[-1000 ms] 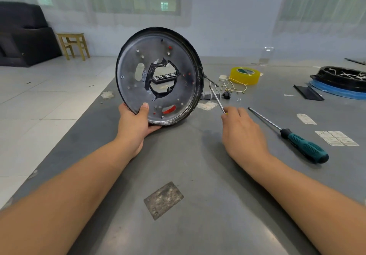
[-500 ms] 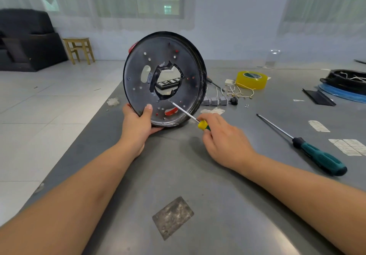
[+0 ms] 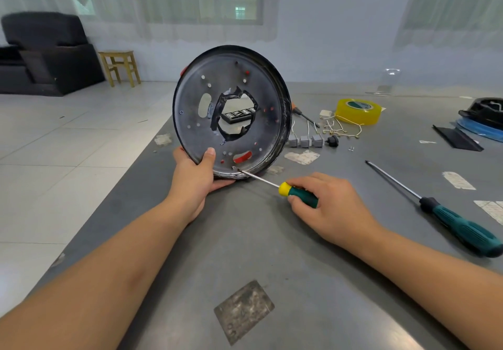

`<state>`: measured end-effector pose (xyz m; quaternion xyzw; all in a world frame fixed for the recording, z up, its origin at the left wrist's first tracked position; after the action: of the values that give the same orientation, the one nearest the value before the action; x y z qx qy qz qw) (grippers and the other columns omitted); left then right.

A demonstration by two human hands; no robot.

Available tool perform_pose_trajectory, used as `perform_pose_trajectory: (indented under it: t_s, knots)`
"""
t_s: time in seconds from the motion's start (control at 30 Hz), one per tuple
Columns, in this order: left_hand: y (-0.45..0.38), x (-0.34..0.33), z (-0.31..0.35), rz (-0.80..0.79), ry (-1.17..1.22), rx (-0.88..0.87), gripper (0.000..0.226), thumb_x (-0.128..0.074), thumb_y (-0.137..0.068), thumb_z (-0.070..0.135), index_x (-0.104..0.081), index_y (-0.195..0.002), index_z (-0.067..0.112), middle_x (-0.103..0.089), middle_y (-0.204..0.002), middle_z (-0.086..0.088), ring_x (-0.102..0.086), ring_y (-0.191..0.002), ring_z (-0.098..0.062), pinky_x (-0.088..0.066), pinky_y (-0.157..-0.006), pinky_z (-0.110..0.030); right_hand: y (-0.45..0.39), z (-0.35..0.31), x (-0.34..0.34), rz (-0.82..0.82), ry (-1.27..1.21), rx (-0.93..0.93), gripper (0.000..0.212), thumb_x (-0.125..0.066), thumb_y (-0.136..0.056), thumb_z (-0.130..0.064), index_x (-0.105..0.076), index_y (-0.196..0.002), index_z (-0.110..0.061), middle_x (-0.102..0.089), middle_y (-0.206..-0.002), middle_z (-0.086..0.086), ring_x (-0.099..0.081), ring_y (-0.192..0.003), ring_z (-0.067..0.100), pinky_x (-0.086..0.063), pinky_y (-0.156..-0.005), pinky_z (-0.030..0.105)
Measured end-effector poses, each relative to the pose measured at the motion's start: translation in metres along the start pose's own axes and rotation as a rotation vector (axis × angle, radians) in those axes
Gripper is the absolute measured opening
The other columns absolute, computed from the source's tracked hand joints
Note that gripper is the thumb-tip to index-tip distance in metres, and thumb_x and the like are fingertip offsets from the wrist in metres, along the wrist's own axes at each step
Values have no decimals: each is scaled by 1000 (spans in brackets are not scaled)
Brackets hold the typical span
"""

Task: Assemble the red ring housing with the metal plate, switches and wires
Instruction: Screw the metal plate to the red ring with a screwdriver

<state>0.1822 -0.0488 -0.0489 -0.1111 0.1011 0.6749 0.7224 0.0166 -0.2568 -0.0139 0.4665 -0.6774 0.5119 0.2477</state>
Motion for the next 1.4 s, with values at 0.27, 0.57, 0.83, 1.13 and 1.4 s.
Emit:
perform_pose_trajectory:
  t_s: [0.27,0.57,0.83,1.13,1.4]
  knots:
    - [-3,2,-3,9,-5,-37,22,-61,-106,16,-44,-110,30,-58,-134,-3,-72,-110,-29,-66,-71,-49,-1,-2,-3,21,1,22,30,-67,-94,-32,-71,-123,-25,-69,-103,-8,-61,-91,11,-51,-81,27]
    - [0,2,0,9,-28,-86,24,-62,-106,16,-42,-106,31,-56,-128,2,-70,-110,-23,-66,-68,-42,0,-3,-3,16,6,18,31,-66,-95,-33,-71,-124,-25,-68,-104,-8,-58,-92,8,-46,-82,21]
    - [3,2,2,18,-40,-108,27,-62,-106,17,-42,-105,33,-55,-126,6,-69,-112,-24,-66,-66,-40,0,-1,-4,22,-4,20,29,-68,-93,-32,-71,-121,-26,-69,-103,-9,-56,-90,6,-45,-80,20]
    - [4,1,3,13,-62,-104,26,-62,-106,17,-42,-106,33,-54,-131,3,-68,-114,-27,-66,-68,-42,1,-5,-3,18,20,31,29,-66,-93,-31,-70,-122,-26,-67,-105,-8,-60,-93,13,-53,-82,30]
    - [5,2,3,25,-111,-115,30,-62,-105,18,-39,-123,24,-54,-131,4,-68,-114,-24,-66,-69,-40,5,-17,3,64,176,120,33,-65,-95,-29,-68,-127,-25,-66,-112,-4,-64,-94,21,-57,-67,40]
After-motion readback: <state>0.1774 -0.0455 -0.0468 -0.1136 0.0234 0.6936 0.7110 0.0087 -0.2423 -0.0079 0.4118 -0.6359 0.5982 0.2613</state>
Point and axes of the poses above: each hand's wrist, its own y-axis away from the middle knuckle, its own x-axis out of the back of the hand, z = x × y, the point moved 6 cm from there along -y, towards the middle knuckle
